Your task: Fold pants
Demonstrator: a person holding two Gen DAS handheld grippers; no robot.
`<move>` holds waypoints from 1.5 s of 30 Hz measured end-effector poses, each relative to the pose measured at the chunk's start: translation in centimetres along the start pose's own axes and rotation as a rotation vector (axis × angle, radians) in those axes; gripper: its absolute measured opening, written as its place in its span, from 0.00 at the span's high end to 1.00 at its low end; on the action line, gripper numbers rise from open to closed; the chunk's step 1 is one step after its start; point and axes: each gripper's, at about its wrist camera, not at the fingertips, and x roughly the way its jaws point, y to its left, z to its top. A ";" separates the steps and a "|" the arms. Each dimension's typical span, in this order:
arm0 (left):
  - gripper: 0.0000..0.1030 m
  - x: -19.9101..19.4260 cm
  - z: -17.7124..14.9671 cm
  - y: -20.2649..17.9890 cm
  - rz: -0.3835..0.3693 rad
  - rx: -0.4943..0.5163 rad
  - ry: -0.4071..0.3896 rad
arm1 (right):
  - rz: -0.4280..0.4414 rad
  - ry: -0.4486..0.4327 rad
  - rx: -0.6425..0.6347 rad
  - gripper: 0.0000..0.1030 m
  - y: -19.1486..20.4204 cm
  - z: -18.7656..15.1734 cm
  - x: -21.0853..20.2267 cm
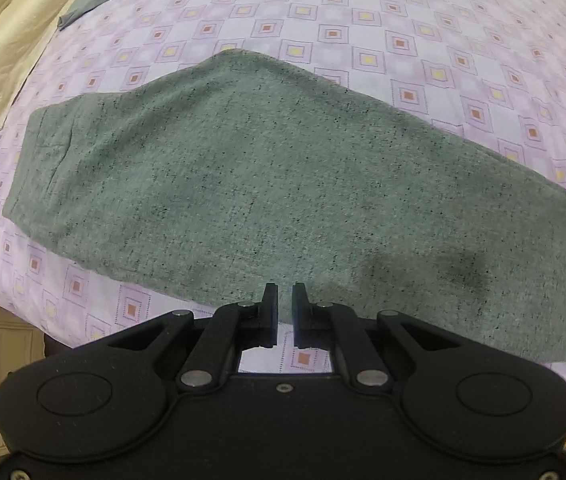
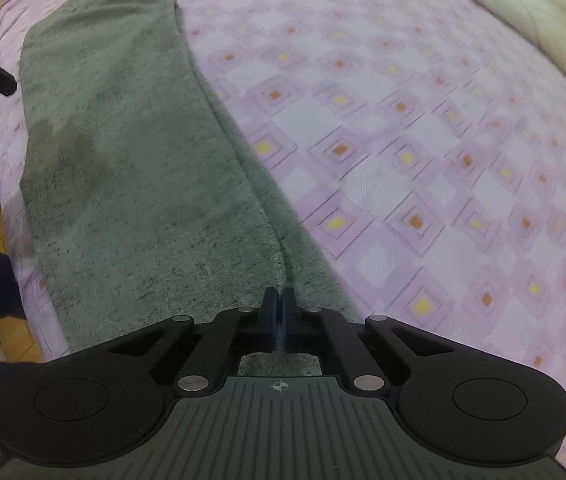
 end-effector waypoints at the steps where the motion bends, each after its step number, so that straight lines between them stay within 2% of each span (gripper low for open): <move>1: 0.88 0.0 0.1 -0.3 -0.001 0.003 -0.001 | -0.023 -0.015 0.012 0.98 -0.3 0.0 -0.2; 4: 0.88 0.2 0.3 -1.0 -0.009 0.013 -0.004 | -0.082 -0.014 0.065 0.98 -1.4 0.0 0.7; 7: 0.88 0.3 0.5 -1.9 -0.018 0.037 -0.003 | -0.052 0.015 0.112 0.96 -1.8 -0.2 2.3; 8: 0.88 0.3 0.6 -2.2 -0.020 0.047 -0.005 | -0.058 0.000 0.127 0.92 -1.9 -0.4 2.1; 9: 0.88 0.3 0.6 -2.4 -0.022 0.059 -0.008 | -0.070 -0.031 0.162 0.79 -2.2 -0.7 1.4; 10: 0.88 0.2 0.7 -2.7 -0.024 0.067 -0.011 | -0.076 -0.062 0.209 0.75 -2.5 -1.2 0.5; 13: 0.88 0.6 0.8 -3.3 -0.040 0.091 -0.010 | -0.155 -0.140 0.415 0.74 -4.4 -4.2 -3.2; 16: 0.88 1.1 1.0 -4.3 -0.060 0.112 0.000 | -0.203 -0.170 0.646 0.73 -5.9 -9.1 -6.4; 21: 0.88 2.7 1.2 -6.9 -0.116 0.173 0.016 | -0.283 -0.097 0.808 0.73 -5.1 -15.7 -8.2; 26: 0.88 5.2 0.1 -9.3 -0.115 0.284 0.053 | -0.307 -0.087 0.825 0.72 -4.7 -16.8 -8.1; 28: 0.89 7.0 -0.8 -9.7 -0.102 0.324 0.117 | -0.305 -0.095 0.829 0.64 -5.3 -16.5 -7.7; 30: 0.90 6.8 -1.6 -9.8 -0.101 0.356 0.071 | -0.292 -0.090 0.856 0.59 -6.3 -16.8 -7.3; 33: 0.90 6.6 -2.2 -10.0 -0.086 0.393 0.065 | -0.236 -0.072 0.938 0.58 -8.1 -17.4 -5.7; 35: 0.90 6.6 -2.2 -9.9 -0.088 0.377 0.068 | -0.188 -0.063 0.973 0.59 -8.6 -17.7 -5.2; 36: 0.90 6.6 -2.1 -9.9 -0.089 0.370 0.071 | -0.188 -0.059 0.957 0.72 -8.7 -17.4 -5.2; 37: 0.90 6.6 -2.2 -9.8 -0.091 0.362 0.072 | -0.221 -0.053 0.907 0.97 -8.5 -16.8 -5.5; 39: 0.90 6.7 -2.2 -9.7 -0.093 0.355 0.069 | -0.310 -0.056 0.812 0.96 -8.0 -15.4 -6.4; 41: 0.90 6.6 -2.4 -9.6 -0.090 0.361 0.062 | -0.361 -0.073 0.774 0.96 -8.3 -14.6 -6.3; 43: 0.90 6.5 -2.5 -9.5 -0.085 0.370 0.059 | -0.358 -0.026 0.774 0.94 -8.8 -14.4 -5.1; 45: 0.89 6.5 -2.5 -9.7 -0.084 0.374 0.064 | -0.368 -0.040 0.803 0.85 -8.8 -14.9 -5.2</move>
